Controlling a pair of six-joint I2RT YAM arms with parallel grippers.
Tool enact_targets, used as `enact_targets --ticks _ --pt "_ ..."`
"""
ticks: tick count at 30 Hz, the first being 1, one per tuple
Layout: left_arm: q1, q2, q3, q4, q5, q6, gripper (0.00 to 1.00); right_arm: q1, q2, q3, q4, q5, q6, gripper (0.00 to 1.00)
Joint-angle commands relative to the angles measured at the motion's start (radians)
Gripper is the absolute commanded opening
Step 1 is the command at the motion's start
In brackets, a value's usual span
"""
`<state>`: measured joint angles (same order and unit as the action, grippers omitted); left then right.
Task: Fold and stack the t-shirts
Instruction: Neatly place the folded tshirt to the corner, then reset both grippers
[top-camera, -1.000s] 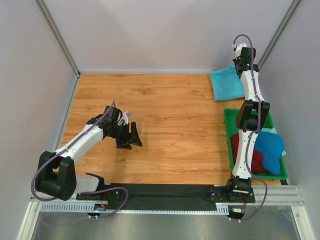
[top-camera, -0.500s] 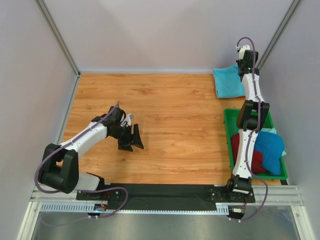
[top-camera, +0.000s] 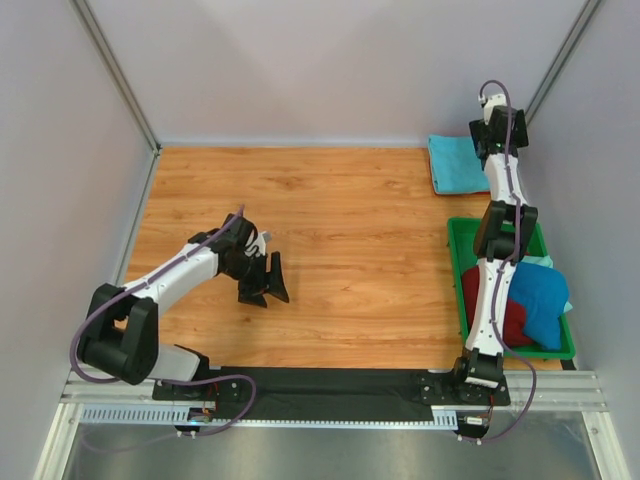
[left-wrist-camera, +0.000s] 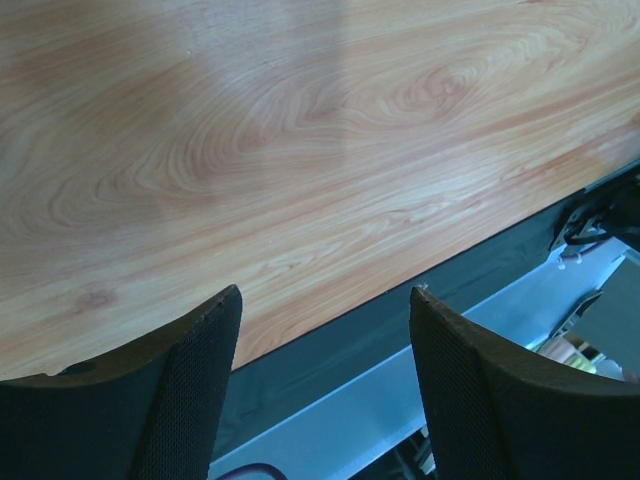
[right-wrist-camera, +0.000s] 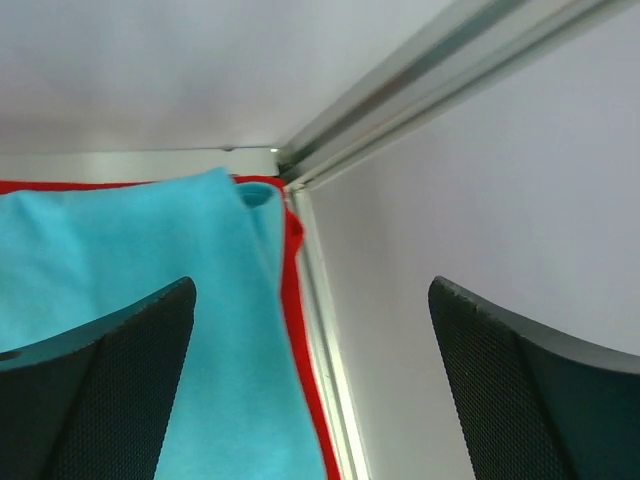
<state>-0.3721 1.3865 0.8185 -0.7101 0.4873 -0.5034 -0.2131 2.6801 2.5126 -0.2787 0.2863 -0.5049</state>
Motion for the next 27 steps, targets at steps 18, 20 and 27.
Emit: enact_targets --ticks 18,20,27 --pt "-0.021 -0.426 -0.065 0.052 0.04 -0.176 0.79 0.65 -0.959 -0.839 -0.266 0.116 0.568 1.0" --pt "-0.022 -0.486 -0.094 0.06 0.048 -0.204 0.81 0.739 -1.041 -0.961 -0.293 0.114 0.67 1.0" --pt "-0.022 -0.753 -0.324 0.191 0.066 -0.391 0.84 0.845 -1.418 -1.528 -0.233 -0.109 1.122 1.0"
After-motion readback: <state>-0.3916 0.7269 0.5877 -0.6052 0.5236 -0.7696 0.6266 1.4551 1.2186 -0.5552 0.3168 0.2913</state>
